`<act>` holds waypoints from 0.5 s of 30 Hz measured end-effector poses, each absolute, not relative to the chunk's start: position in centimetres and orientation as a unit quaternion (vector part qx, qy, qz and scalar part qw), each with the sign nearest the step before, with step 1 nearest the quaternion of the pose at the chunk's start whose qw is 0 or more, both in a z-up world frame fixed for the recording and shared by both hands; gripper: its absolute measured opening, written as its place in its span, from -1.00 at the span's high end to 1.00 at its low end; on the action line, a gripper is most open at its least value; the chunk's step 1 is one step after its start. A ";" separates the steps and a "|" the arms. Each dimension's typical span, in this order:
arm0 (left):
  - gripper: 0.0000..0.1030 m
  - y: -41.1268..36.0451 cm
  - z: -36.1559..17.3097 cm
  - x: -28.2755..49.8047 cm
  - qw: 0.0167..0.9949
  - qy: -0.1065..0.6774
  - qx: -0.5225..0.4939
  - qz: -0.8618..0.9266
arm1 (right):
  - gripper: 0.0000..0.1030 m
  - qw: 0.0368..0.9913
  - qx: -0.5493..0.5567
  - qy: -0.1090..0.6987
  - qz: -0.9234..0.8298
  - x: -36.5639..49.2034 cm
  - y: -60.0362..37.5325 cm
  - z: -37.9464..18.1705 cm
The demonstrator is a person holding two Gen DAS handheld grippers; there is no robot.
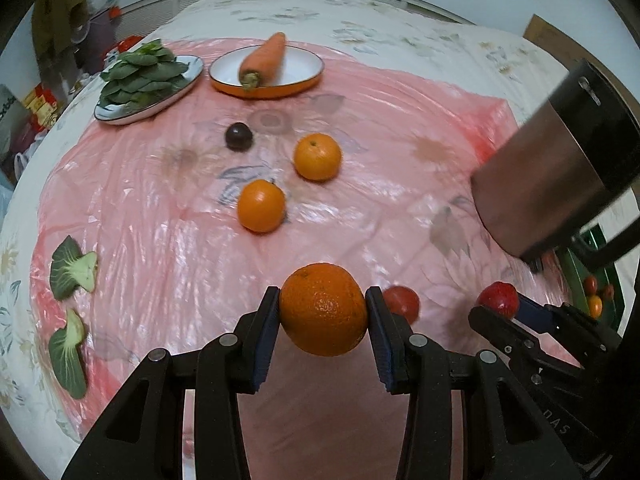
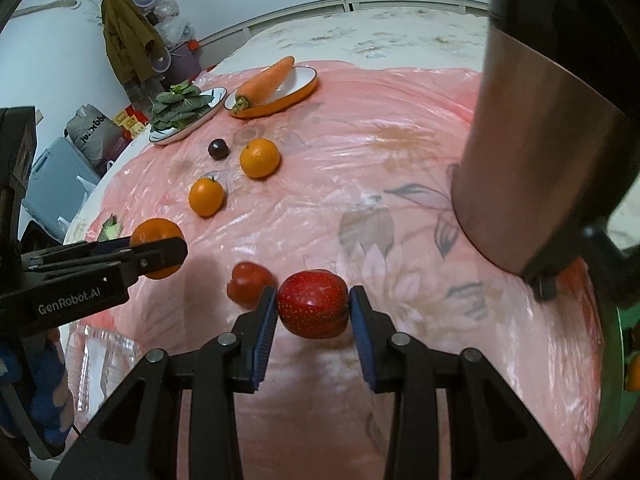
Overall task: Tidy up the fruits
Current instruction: 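Carry the apple and orange over the green tray with both tools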
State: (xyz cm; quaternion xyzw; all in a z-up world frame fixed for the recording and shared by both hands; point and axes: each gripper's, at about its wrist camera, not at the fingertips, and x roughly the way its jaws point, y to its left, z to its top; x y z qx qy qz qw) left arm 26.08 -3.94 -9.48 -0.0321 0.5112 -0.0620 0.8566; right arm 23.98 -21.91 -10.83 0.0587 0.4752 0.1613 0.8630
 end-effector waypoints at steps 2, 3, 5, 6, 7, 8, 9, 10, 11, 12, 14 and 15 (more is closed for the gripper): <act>0.28 -4.6 -9.5 25.6 0.856 0.512 -0.023 -0.066 | -0.21 0.861 0.060 0.480 0.159 23.3 -22.4 -11.0; 0.28 -4.7 -9.4 25.4 0.856 0.512 -0.020 -0.067 | -0.21 0.860 0.059 0.482 0.158 23.1 -22.5 -11.2; 0.28 -5.3 -9.4 25.0 0.856 0.512 -0.012 -0.071 | -0.21 0.858 0.059 0.487 0.154 22.5 -23.0 -11.4; 0.28 -5.5 -9.4 24.8 0.855 0.513 -0.010 -0.073 | -0.21 0.857 0.061 0.489 0.151 22.3 -23.1 -11.4; 0.28 -5.8 -9.4 24.5 0.854 0.514 -0.007 -0.076 | -0.21 0.856 0.062 0.491 0.149 22.0 -23.4 -11.5; 0.28 -6.1 -9.4 24.3 0.854 0.514 -0.004 -0.079 | -0.21 0.855 0.065 0.493 0.146 21.7 -23.6 -11.6; 0.28 -6.3 -9.3 24.2 0.854 0.514 -0.001 -0.080 | -0.21 0.854 0.066 0.495 0.145 21.5 -23.8 -11.7; 0.28 -6.6 -9.3 24.0 0.854 0.513 0.002 -0.082 | -0.21 0.853 0.067 0.497 0.143 21.2 -24.0 -11.8; 0.28 -7.0 -9.2 23.6 0.855 0.512 0.008 -0.084 | -0.21 0.853 0.066 0.498 0.143 21.0 -24.0 -11.8; 0.28 -7.2 -9.1 23.5 0.855 0.511 0.010 -0.085 | -0.21 0.852 0.065 0.499 0.142 20.8 -24.1 -11.8; 0.28 -7.7 -9.0 23.0 0.854 0.512 0.014 -0.091 | -0.21 0.852 0.065 0.501 0.141 20.3 -24.4 -11.8; 0.28 -8.0 -9.0 22.9 0.854 0.512 0.016 -0.093 | -0.21 0.851 0.066 0.501 0.140 20.1 -24.6 -11.8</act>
